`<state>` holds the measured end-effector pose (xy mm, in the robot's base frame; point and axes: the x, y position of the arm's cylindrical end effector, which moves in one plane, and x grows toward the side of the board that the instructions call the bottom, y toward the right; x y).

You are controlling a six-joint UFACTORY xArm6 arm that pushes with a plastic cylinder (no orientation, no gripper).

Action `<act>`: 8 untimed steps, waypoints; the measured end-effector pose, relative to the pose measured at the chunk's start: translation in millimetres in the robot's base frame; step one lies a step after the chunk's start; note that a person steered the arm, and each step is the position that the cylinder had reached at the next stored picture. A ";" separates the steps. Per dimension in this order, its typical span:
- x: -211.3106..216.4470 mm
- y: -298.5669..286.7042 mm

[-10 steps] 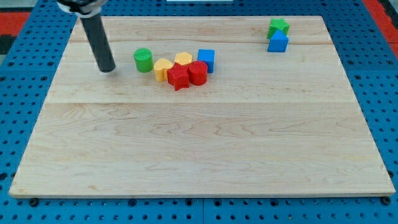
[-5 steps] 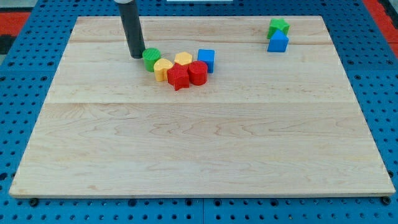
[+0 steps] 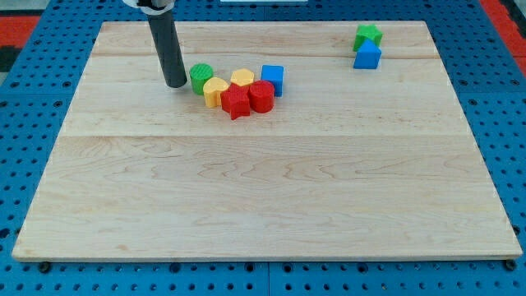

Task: Move the green circle towards the center of the board

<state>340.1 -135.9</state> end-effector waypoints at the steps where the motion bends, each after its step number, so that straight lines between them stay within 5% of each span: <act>1: -4.2 9.6; 8: -24.8 36.0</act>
<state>315.3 -99.9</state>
